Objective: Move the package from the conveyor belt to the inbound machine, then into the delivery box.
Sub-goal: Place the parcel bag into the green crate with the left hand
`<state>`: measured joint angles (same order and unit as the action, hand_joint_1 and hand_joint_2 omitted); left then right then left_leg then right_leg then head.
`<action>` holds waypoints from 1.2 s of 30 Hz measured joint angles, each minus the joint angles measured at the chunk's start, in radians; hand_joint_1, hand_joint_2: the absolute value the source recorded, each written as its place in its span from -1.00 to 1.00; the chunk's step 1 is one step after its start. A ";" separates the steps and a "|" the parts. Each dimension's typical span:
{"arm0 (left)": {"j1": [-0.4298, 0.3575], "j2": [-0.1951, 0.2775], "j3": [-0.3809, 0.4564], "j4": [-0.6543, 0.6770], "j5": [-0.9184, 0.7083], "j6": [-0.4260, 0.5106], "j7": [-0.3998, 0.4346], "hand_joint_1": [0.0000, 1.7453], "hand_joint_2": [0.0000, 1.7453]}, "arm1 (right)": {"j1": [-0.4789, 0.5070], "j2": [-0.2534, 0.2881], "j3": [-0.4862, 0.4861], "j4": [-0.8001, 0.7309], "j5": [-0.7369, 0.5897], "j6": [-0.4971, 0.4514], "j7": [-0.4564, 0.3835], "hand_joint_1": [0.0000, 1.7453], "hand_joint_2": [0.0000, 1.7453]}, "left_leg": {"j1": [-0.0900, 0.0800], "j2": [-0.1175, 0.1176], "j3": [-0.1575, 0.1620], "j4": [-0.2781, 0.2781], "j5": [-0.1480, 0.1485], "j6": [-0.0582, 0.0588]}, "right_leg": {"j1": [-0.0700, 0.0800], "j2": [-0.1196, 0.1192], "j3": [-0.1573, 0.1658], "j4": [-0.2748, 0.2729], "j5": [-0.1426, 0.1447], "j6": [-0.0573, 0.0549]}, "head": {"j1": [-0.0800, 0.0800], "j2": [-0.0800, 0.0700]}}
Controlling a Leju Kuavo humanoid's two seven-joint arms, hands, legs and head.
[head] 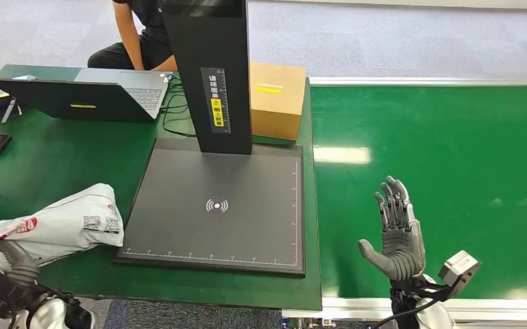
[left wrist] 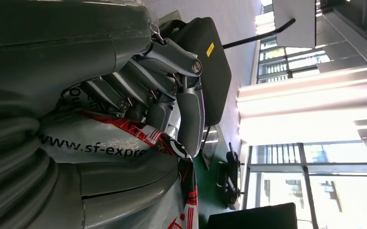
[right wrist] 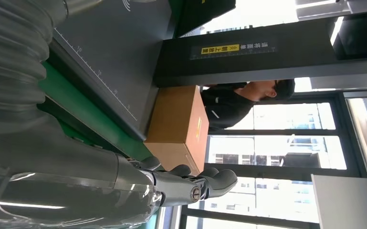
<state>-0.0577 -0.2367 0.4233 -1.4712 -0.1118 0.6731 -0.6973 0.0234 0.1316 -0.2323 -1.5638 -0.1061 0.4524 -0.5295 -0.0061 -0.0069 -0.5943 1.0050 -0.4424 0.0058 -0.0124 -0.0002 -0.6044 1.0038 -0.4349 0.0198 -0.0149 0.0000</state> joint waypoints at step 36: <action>-0.003 0.018 -0.039 -0.219 -0.034 -0.034 -0.003 -1.00 1.00 | 0.010 0.000 -0.009 -0.014 0.003 0.012 0.004 -1.00 1.00 | 0.000 0.000 0.000 0.000 0.000 0.000 | 0.000 0.000 0.000 0.000 0.000 0.000 | 0.000 0.000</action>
<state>-0.0603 -0.2192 0.3839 -1.6898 -0.1453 0.6388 -0.7004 0.0338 0.1320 -0.2415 -1.5778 -0.1030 0.4642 -0.5258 -0.0061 -0.0069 -0.5939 1.0051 -0.4424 0.0057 -0.0124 -0.0002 -0.6042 1.0038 -0.4349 0.0197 -0.0149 0.0000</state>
